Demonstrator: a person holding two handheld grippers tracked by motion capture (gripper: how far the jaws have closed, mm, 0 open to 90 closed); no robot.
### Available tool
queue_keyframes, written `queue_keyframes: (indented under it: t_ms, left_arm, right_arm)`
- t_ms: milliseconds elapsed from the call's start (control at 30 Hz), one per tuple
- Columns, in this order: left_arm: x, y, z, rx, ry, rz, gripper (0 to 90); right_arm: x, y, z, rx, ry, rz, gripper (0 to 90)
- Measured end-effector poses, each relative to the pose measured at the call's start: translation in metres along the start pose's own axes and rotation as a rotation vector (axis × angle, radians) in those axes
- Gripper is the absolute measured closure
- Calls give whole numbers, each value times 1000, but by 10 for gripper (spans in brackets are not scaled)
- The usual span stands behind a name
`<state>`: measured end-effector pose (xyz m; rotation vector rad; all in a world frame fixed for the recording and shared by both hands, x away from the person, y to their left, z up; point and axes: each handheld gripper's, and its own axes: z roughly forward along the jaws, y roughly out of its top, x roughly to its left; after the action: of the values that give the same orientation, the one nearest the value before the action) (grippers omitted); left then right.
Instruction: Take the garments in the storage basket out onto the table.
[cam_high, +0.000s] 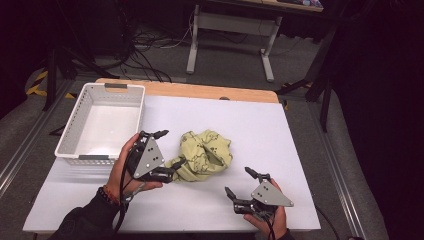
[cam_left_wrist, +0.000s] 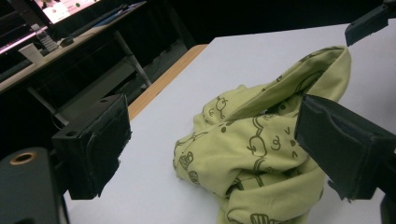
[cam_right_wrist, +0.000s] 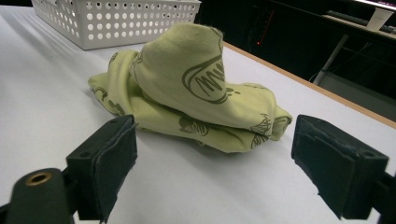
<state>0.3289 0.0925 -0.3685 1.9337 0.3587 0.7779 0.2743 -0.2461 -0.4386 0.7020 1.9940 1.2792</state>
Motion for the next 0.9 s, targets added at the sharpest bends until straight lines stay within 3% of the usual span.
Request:
queue_keyframes:
  t_ms: [500,733,900]
  left_arm:
    - [-12,-6,-22,-14,12,43,108]
    - [-14,-11,-27,-15,10,41,110]
    - [-14,-18,-32,-11,31,49,116]
  right_arm:
    - [5,2,-2,-13,-4,-26,151]
    - [8,4,-2,-20,-11,-38,131]
    - [10,5,-2,-23,-13,-45,128]
